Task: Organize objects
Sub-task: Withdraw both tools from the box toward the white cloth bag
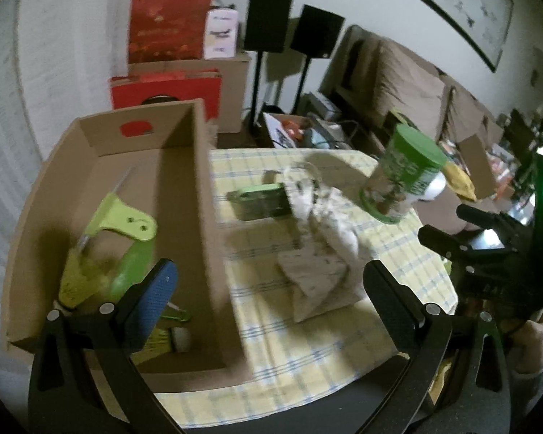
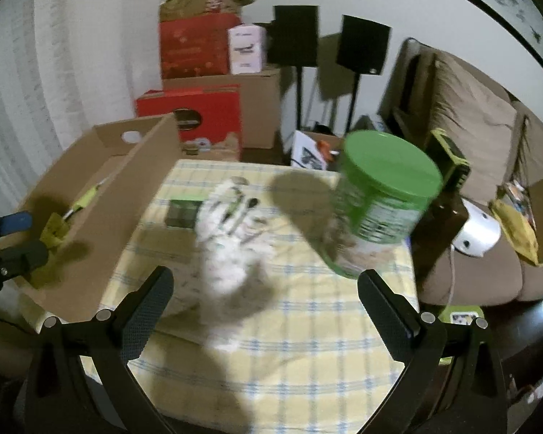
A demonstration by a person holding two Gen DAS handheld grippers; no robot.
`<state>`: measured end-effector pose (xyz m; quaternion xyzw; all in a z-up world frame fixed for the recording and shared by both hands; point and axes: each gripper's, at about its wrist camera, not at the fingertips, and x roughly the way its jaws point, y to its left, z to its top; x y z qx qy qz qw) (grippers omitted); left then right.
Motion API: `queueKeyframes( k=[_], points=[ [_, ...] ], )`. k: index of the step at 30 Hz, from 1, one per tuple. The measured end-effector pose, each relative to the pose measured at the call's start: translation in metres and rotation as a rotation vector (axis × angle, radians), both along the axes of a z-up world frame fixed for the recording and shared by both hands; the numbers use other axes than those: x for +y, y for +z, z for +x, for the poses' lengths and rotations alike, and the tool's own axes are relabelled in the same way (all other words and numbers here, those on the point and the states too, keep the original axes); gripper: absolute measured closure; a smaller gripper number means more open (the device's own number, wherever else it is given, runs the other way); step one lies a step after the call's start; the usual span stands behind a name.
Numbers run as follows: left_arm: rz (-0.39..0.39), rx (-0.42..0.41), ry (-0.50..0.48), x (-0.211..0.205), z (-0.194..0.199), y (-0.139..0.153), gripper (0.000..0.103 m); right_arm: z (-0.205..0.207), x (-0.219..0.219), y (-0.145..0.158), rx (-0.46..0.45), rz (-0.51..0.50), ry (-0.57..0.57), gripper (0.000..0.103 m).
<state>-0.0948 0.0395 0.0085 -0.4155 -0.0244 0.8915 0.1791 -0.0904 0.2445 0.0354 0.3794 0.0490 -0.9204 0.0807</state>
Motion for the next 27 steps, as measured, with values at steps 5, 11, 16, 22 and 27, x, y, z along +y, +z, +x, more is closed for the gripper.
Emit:
queueKeyframes(
  k=[5, 11, 16, 22, 27],
  points=[
    [-0.008, -0.002, -0.05, 0.032, 0.001, -0.006, 0.0, 0.011, 0.027, -0.001, 0.006, -0.002, -0.054, 0.001],
    [-0.032, -0.005, -0.08, 0.066, -0.002, -0.016, 0.0, 0.02, 0.052, -0.002, 0.004, -0.015, -0.098, 0.001],
    [-0.068, -0.01, -0.091, 0.094, -0.011, -0.029, 0.0, 0.024, 0.067, -0.006, -0.003, -0.027, -0.12, 0.001],
    [-0.143, -0.01, -0.089, 0.118, -0.028, -0.052, 0.001, 0.027, 0.08, -0.015, -0.015, -0.043, -0.134, 0.001],
    [-0.137, -0.044, -0.073, 0.122, -0.041, -0.069, 0.001, 0.025, 0.088, -0.02, -0.022, -0.045, -0.148, 0.001]
  ],
)
